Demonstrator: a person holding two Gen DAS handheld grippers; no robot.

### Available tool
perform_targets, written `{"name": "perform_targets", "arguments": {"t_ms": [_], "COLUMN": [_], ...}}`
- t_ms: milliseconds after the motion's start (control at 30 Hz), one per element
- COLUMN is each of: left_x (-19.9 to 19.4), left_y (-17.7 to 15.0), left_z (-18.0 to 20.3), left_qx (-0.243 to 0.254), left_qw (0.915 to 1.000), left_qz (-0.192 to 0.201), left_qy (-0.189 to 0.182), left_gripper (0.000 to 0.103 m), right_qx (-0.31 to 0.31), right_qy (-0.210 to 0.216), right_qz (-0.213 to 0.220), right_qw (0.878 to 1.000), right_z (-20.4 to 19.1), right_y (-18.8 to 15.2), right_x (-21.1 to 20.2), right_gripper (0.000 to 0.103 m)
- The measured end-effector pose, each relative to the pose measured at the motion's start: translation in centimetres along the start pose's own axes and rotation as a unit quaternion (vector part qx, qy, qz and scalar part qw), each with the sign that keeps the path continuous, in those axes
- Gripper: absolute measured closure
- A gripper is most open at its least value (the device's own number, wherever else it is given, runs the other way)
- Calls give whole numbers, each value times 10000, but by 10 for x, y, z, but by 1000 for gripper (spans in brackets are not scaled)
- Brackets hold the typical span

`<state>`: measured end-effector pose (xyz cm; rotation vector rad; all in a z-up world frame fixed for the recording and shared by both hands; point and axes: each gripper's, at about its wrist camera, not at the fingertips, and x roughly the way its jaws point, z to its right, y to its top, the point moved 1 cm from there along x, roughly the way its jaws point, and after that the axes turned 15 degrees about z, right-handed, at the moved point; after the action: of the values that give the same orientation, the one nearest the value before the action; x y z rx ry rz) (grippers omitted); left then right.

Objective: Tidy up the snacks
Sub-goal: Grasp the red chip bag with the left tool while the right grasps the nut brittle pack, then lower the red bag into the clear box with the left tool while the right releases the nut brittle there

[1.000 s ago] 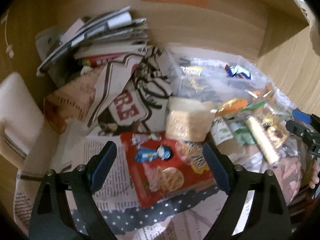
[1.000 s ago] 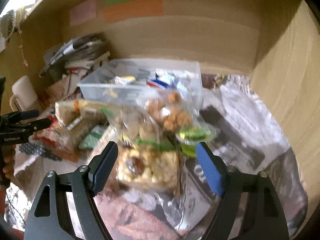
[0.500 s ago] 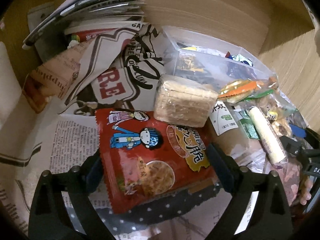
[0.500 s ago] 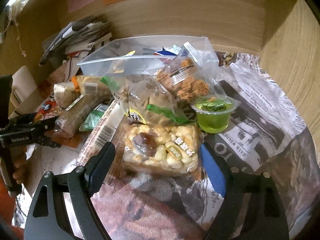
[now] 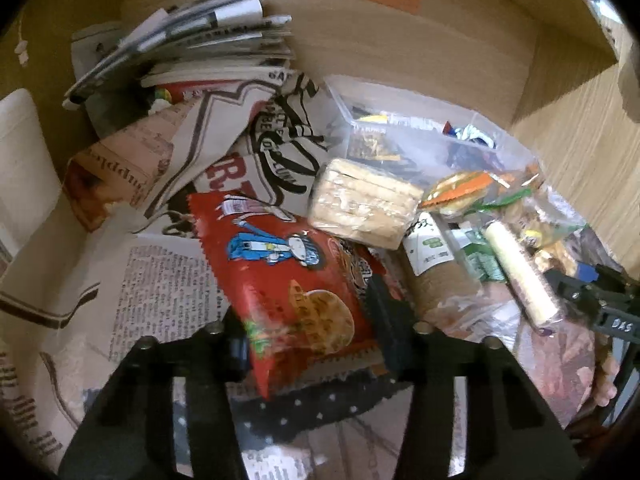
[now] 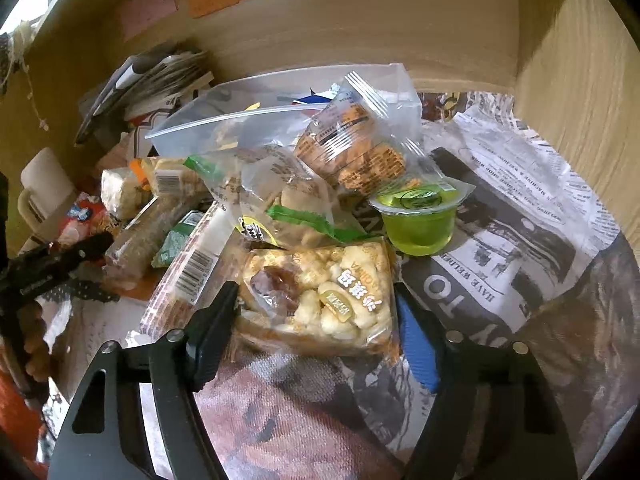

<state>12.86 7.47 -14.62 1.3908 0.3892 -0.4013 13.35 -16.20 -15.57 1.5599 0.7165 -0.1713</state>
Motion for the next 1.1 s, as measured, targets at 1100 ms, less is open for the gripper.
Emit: {"name": "perform_targets", "arguments": {"t_ms": [1100], "left_x": [-83], "left_y": [79], "left_z": [16], "left_qx": [387], "left_qw": [9896], "left_qz": [1382], "left_qy": [22], "left_gripper": [79], "right_qx": [-3], "right_qy": [76], "right_qz": [1511], "right_qw": [9885], "right_z": [-4], "right_y": [62], "right_x": [-73], "right_gripper": [32]}}
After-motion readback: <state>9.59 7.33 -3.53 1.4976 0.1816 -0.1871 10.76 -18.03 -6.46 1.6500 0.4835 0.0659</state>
